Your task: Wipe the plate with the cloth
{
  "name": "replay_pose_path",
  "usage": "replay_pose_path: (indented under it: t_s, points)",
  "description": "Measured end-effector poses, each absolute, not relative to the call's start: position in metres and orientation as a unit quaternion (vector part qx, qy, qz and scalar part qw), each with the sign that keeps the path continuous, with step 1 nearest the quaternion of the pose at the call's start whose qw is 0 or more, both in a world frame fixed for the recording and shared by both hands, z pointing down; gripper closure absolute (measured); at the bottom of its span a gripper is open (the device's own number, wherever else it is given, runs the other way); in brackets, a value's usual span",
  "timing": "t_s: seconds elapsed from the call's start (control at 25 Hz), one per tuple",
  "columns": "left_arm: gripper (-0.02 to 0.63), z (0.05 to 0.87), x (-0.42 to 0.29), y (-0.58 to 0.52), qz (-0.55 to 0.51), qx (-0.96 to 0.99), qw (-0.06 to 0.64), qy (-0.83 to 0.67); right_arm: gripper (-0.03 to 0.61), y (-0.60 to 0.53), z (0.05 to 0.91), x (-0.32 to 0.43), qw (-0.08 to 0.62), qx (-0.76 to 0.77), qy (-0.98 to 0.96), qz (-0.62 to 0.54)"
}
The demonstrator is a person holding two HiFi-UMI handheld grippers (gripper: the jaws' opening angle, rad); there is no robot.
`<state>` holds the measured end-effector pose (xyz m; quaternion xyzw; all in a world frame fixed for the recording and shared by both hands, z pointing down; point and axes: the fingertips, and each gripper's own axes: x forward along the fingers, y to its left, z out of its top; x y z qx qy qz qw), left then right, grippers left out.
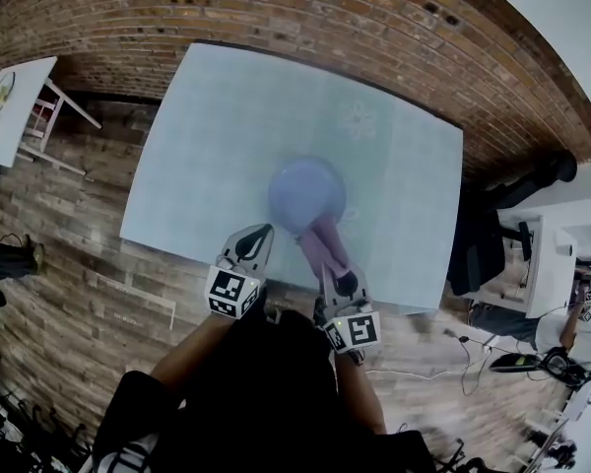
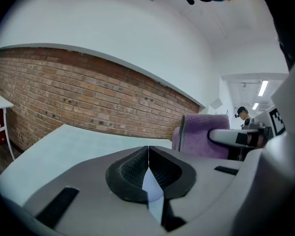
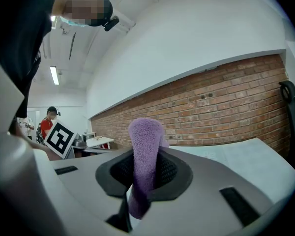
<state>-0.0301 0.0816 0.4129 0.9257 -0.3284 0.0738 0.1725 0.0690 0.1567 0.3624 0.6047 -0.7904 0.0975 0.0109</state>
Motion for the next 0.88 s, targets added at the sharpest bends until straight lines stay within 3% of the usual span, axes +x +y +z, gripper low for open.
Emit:
replay_pose_path:
  t_s: [0.8,0.88]
  points:
    - [0.574,0.553,-0.009,0.025,0.179,0.857,0.311,-0.371,0.516,0.071,0.421,0.088,0.041,0.566,-0.812,0.133]
    - [0.542,0.564,-0.005,0.021,0.188,0.848,0.323,-0.376,0.516,0.063,0.428,0.093,0.043,0.558,-0.817,0.139]
